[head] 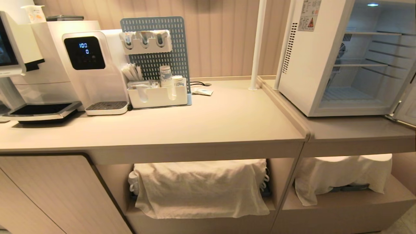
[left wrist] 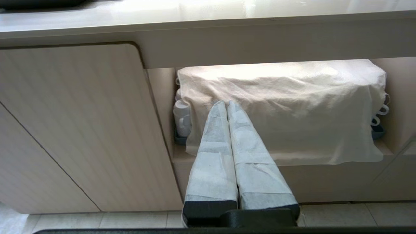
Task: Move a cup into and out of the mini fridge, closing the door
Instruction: Put the paper cup in the freezer
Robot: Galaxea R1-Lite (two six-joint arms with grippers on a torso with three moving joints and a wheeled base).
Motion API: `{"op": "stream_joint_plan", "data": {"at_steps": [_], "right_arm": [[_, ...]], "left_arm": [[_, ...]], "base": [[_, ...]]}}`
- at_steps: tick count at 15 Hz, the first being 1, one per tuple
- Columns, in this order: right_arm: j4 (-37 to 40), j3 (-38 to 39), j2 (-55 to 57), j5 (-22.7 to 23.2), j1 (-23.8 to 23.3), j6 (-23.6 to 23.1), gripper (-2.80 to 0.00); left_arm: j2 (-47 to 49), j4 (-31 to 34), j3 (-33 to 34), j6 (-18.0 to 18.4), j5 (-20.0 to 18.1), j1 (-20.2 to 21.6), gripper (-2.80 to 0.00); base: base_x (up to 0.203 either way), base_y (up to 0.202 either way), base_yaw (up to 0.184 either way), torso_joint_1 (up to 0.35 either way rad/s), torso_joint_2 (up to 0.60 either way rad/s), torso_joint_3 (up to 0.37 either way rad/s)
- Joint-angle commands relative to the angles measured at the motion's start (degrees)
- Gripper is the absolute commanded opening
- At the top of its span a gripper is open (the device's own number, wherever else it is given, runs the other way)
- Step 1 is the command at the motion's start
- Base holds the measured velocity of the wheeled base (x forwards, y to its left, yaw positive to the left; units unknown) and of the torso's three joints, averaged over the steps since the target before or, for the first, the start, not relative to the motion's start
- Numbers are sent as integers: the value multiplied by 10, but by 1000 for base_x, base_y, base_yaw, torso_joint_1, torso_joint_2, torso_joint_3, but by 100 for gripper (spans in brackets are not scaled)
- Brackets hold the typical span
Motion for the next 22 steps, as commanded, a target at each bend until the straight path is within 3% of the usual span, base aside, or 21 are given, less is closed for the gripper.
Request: {"op": "stream_joint_plan", "data": {"at_steps": [1,22], "right_arm": [[1,0,1,-1,0,0,-280],[0,0,1,1,0,-1,-280]], "left_arm": [[0,1,0,-1,0,0,-280],[0,0,0,3,-1,0,-280]], "base": [[0,-192,-1,3,2,2],[0,-195,0,1,3,3]]}}
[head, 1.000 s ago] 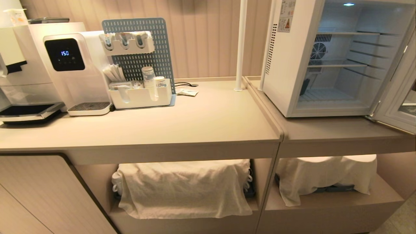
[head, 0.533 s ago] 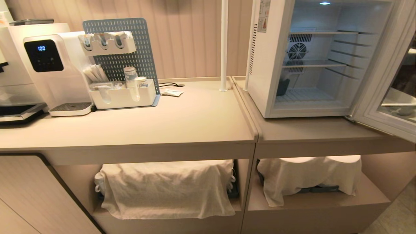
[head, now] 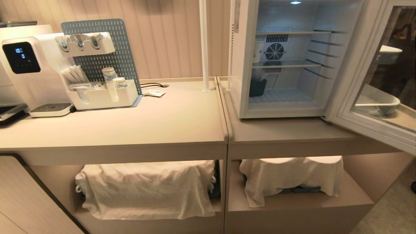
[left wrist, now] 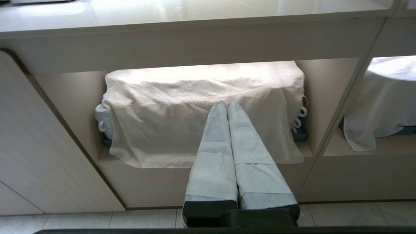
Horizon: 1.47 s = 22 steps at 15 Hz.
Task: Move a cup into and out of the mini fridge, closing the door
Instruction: Put the paper cup in the freezer
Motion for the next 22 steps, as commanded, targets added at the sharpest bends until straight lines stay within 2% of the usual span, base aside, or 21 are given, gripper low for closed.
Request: {"op": "stream_joint_plan", "data": {"at_steps": [1,5,7,8,11,13,16,19,22], "right_arm": [[1,0,0,1,0,-2,-280],[15,-23,4,0,0,4,-280],[53,-131,58,10,0,22,-280],[78,-216,111,16,0,39,-280],[179,-587,369,49,1,101,-280],[262,-811,562,91,4,144,-280],[396,-1022,779,146,32,191,-280],[477,-1090,922,182,55,215,-280],[494,-1106,1033,193,63,207,-280]], "left_arm": [[0,0,1,2,0,0,-280],[0,-3,1,-3,0,0,-280],[0,-3,1,-3,0,0,-280],[0,-3,1,-3,0,0,-280],[0,-3,1,-3,0,0,-280],[0,-3,1,-3,0,0,-280],[0,-3,1,-3,0,0,-280],[0,-3,1,-3,0,0,-280],[0,-3,1,-3,0,0,-280]], "base": [[0,-176,-3,5,1,2],[0,-48,0,1,2,1],[0,0,0,0,0,0],[0,0,0,0,0,0],[0,0,0,0,0,0],[0,0,0,0,0,0],[0,0,0,0,0,0],[0,0,0,0,0,0],[0,0,0,0,0,0]]}}
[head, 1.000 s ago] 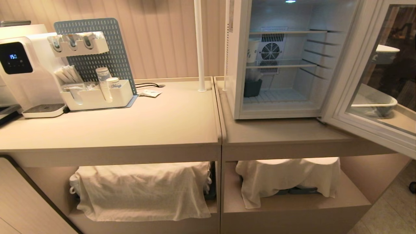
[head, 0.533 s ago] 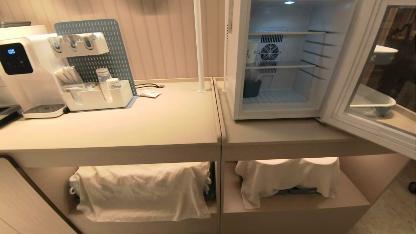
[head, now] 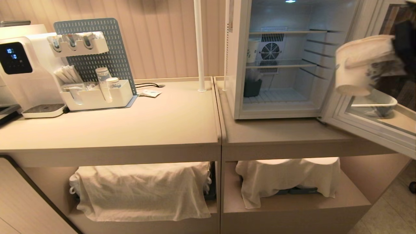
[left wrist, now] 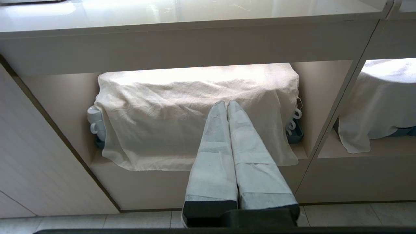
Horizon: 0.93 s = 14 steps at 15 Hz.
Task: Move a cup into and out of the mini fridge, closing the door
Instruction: Put the paper cup in the freezer
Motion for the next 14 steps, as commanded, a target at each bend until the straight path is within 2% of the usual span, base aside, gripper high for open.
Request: {"op": "stream_joint_plan", "data": {"at_steps": [1,3,5,9,14], "right_arm": [[-7,-10,142,-5,6,-33,-280],[-59,-11,208,-61,7,-92,-280],[-197,-4,249,-91,7,-116,-280],[-482,52,289,-104,-2,-127,-280],[-589,74,321,-104,-14,-186,-280]], "left_arm": [[0,0,0,0,0,0,-280],[0,0,0,0,0,0,-280],[0,0,0,0,0,0,-280],[0,0,0,0,0,0,-280],[0,0,0,0,0,0,-280]], "base": [[0,0,0,0,0,0],[0,0,0,0,0,0],[0,0,0,0,0,0],[0,0,0,0,0,0],[0,0,0,0,0,0]]}}
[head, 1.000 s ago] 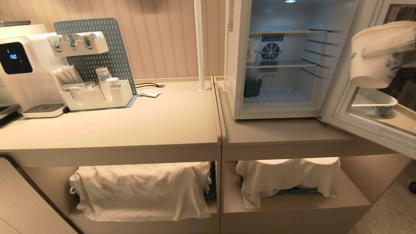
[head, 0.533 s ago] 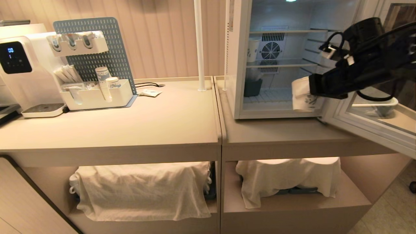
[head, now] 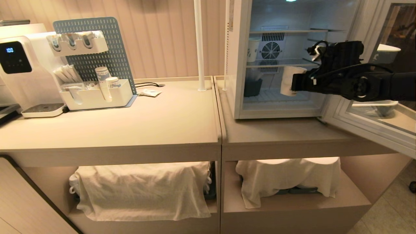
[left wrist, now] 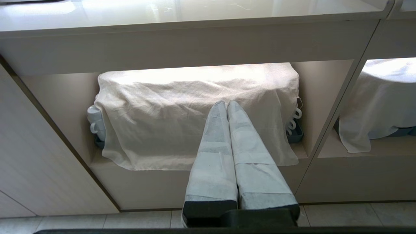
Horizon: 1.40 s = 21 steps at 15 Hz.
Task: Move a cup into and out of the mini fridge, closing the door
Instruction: Put the paper cup in the freezer
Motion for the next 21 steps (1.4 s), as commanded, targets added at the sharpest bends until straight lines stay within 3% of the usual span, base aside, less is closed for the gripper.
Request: {"op": "stream_joint_plan", "data": {"at_steps": [1,4,9,14,21], "right_arm": [[-43,25,18,0,-1,-22,-280],[-91,61,30,-17,-1,-42,-280],[-114,34,68,-29,-1,-52,-280],[-202,17,106,-29,-2,-55,-280],[-202,1,147,-28,-15,-64,-280]], "left_arm": [[0,0,0,0,0,0,-280],[0,0,0,0,0,0,-280],[0,0,0,0,0,0,-280],[0,0,0,0,0,0,-280],[0,-1,0,0,0,0,-280]], "base": [[0,0,0,0,0,0],[0,0,0,0,0,0],[0,0,0,0,0,0],[0,0,0,0,0,0],[0,0,0,0,0,0]]}}
